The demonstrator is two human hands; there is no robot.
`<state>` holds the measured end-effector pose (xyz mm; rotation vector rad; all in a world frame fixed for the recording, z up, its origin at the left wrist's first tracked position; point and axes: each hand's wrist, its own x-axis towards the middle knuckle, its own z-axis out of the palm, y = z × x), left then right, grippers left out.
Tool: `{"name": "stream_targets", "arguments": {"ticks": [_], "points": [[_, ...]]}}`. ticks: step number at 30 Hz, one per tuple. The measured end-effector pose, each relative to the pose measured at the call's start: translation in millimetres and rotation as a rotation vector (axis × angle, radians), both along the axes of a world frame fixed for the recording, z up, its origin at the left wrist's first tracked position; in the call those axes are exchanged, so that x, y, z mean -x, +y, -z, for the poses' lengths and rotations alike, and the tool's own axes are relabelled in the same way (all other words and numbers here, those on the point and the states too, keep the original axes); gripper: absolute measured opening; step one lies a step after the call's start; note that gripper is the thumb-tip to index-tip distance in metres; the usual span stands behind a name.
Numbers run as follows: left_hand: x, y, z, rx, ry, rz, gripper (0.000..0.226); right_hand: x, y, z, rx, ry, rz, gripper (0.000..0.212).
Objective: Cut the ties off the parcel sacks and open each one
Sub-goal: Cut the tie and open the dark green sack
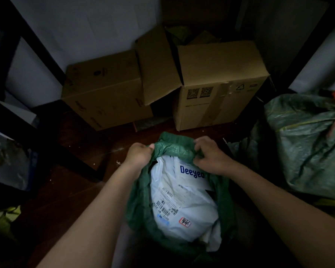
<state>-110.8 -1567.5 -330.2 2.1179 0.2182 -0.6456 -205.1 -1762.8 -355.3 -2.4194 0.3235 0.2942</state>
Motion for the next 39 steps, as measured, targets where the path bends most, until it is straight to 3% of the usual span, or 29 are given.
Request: {"name": "stream_targets", "arguments": {"ticks": [6, 8, 12, 17, 19, 21, 27, 29, 33, 39], "points": [[2, -3, -2, 0.037, 0.013, -0.008, 0.028, 0, 13, -7, -0.04, -0.442, 0.093, 0.05], [5, -6, -3, 0.079, 0.02, 0.023, 0.028, -4, 15, -12, -0.089, -0.506, 0.012, 0.054], [9, -13, -11, 0.22, 0.086, 0.024, 0.026, -8, 21, -6, -0.216, -0.373, -0.146, 0.052], [12, -16, -12, 0.307, 0.06, 0.058, 0.015, -11, 6, -7, -0.298, -0.398, 0.074, 0.023], [11, -17, -13, 0.257, -0.068, 0.05, 0.01, -12, -2, -4, -0.312, -0.366, 0.175, 0.018], [8, -13, -12, 0.193, -0.132, 0.075, 0.023, -10, -8, 0, -0.391, -0.319, 0.305, 0.014], [18, 1, 13, -0.233, 0.063, 0.212, 0.072, -8, -19, 4, -0.608, -0.244, 0.568, 0.014], [23, 2, 24, -0.3, 0.038, 0.24, 0.061, -8, -20, 3, -0.638, -0.234, 0.606, 0.014], [24, 1, 33, -0.107, -0.148, 0.114, 0.01, -6, -23, -1, -0.688, -0.196, 0.62, 0.014], [2, 6, 9, 0.171, -0.258, -0.182, 0.021, 3, -39, -14, -0.744, -0.175, 0.56, 0.013]]}}
